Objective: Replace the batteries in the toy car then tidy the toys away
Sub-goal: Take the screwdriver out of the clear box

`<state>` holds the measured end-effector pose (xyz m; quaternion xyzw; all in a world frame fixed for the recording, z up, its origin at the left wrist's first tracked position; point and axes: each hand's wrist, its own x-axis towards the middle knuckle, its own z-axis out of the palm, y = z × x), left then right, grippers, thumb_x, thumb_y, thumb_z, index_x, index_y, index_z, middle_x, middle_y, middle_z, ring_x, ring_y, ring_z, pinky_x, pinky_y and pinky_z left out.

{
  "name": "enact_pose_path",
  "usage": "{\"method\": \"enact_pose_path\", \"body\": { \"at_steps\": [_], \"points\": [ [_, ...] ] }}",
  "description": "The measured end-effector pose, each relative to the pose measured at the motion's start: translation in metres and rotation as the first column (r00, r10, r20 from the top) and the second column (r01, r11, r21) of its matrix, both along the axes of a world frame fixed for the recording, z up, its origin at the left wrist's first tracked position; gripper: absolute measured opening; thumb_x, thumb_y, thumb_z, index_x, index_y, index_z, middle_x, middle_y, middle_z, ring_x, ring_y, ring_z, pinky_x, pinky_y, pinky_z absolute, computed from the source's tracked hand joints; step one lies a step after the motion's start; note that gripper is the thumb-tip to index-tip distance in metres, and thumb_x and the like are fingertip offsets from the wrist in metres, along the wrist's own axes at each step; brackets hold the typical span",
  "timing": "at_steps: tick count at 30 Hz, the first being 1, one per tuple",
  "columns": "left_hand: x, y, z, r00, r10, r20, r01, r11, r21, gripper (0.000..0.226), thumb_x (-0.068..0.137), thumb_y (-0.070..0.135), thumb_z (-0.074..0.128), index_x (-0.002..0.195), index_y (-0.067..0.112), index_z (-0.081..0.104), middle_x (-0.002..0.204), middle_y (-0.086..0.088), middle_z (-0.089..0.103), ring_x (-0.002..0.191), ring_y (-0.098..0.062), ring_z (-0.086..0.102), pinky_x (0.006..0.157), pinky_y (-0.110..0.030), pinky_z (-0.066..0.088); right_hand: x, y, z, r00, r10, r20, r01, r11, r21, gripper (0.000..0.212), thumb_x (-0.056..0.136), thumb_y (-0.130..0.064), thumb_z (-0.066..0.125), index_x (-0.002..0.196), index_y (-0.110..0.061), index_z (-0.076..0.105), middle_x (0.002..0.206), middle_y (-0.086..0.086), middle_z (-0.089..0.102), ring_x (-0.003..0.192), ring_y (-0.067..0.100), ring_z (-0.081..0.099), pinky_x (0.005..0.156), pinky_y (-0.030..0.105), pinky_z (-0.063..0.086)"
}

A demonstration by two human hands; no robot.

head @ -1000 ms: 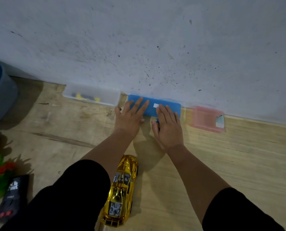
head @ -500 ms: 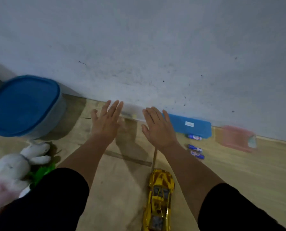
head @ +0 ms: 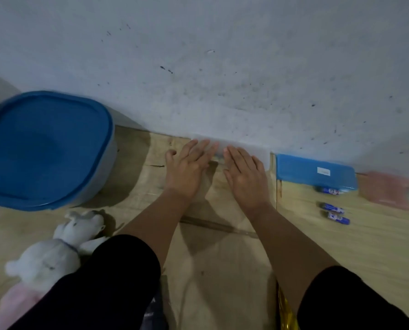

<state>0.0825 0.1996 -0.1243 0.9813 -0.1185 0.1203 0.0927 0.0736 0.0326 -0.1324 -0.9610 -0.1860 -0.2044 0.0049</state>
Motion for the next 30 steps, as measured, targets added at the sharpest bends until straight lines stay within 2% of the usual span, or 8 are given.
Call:
{"method": "enact_pose_path", "body": {
  "at_steps": [6,9,13,18,22,26,28,30],
  "points": [
    [0.013,0.002,-0.003,0.999,0.004,0.036,-0.004,1.0,0.013,0.044,0.084,0.03,0.054,0.127,0.04,0.055,0.128,0.01,0.06,0.103,-0.016,0.045,0.072,-0.04,0.038,0.007,-0.001,-0.002,1.0,0.012,0.016,-0.012,1.0,0.001,0.05,0.083,-0.017,0.063,0.131,-0.006,0.052,0.13,0.01,0.059,0.116,0.027,0.056,0.087,0.04,0.051],
    [0.012,0.0,-0.002,0.999,0.037,0.024,-0.038,0.999,0.029,0.05,0.081,0.026,0.067,0.127,0.041,0.055,0.13,0.009,0.058,0.102,-0.019,0.046,0.073,-0.041,0.038,0.01,-0.001,-0.001,1.0,0.012,-0.003,-0.013,0.995,-0.098,0.061,0.074,-0.016,0.075,0.129,-0.003,0.053,0.127,0.013,0.06,0.113,0.027,0.048,0.081,0.039,0.052],
    [0.01,-0.002,0.003,0.997,0.059,-0.054,-0.058,0.998,0.03,0.051,0.089,0.022,0.059,0.134,0.042,0.047,0.139,0.009,0.051,0.109,-0.02,0.046,0.077,-0.04,0.031,0.013,-0.003,0.006,0.994,0.101,0.029,-0.089,0.956,-0.281,0.062,0.069,-0.018,0.077,0.124,0.001,0.056,0.118,0.018,0.063,0.1,0.029,0.063,0.072,0.04,0.055],
    [0.011,-0.003,0.005,0.997,0.067,0.033,-0.068,0.997,0.025,0.055,0.078,0.018,0.07,0.127,0.038,0.056,0.125,0.011,0.061,0.096,-0.016,0.052,0.075,-0.035,0.026,0.021,-0.007,0.01,0.976,0.2,0.087,-0.146,0.895,-0.421,0.044,0.078,-0.02,0.065,0.117,0.0,0.063,0.108,0.018,0.068,0.091,0.027,0.067,0.064,0.036,0.055],
    [0.007,-0.006,0.006,0.995,0.079,0.061,-0.081,0.996,0.034,0.07,0.076,0.017,0.073,0.137,0.035,0.044,0.13,0.007,0.059,0.108,-0.017,0.055,0.078,-0.041,0.039,0.022,-0.012,0.02,0.973,0.229,0.02,-0.211,0.924,-0.319,0.051,0.073,-0.016,0.066,0.12,0.002,0.057,0.111,0.022,0.065,0.091,0.032,0.066,0.067,0.039,0.058],
    [-0.002,-0.007,-0.001,0.979,0.13,0.158,-0.136,0.99,0.026,0.076,0.079,0.017,0.069,0.142,0.034,0.031,0.145,0.004,0.043,0.128,-0.018,0.036,0.085,-0.047,0.037,0.027,-0.013,0.034,0.969,0.246,-0.026,-0.248,0.964,-0.102,0.045,0.071,-0.005,0.061,0.116,0.002,0.058,0.108,0.021,0.066,0.088,0.034,0.066,0.069,0.04,0.057],
    [-0.007,-0.006,-0.002,0.973,0.095,0.21,-0.113,0.991,0.076,0.071,0.082,0.018,0.059,0.144,0.033,0.027,0.15,0.004,0.032,0.132,-0.02,0.031,0.087,-0.05,0.037,0.029,-0.012,0.041,0.972,0.229,-0.046,-0.231,0.972,-0.041,0.039,0.077,-0.004,0.047,0.113,-0.002,0.06,0.104,0.017,0.065,0.081,0.032,0.064,0.067,0.036,0.055],
    [-0.008,-0.006,0.003,0.975,0.094,0.201,-0.112,0.991,0.079,0.066,0.083,0.018,0.048,0.143,0.036,0.026,0.15,0.002,0.033,0.132,-0.022,0.032,0.086,-0.051,0.04,0.031,-0.011,0.047,0.976,0.201,-0.08,-0.202,0.979,-0.002,0.044,0.076,-0.007,0.033,0.11,-0.004,0.062,0.098,0.014,0.064,0.074,0.029,0.062,0.062,0.033,0.052]
  ]
}}
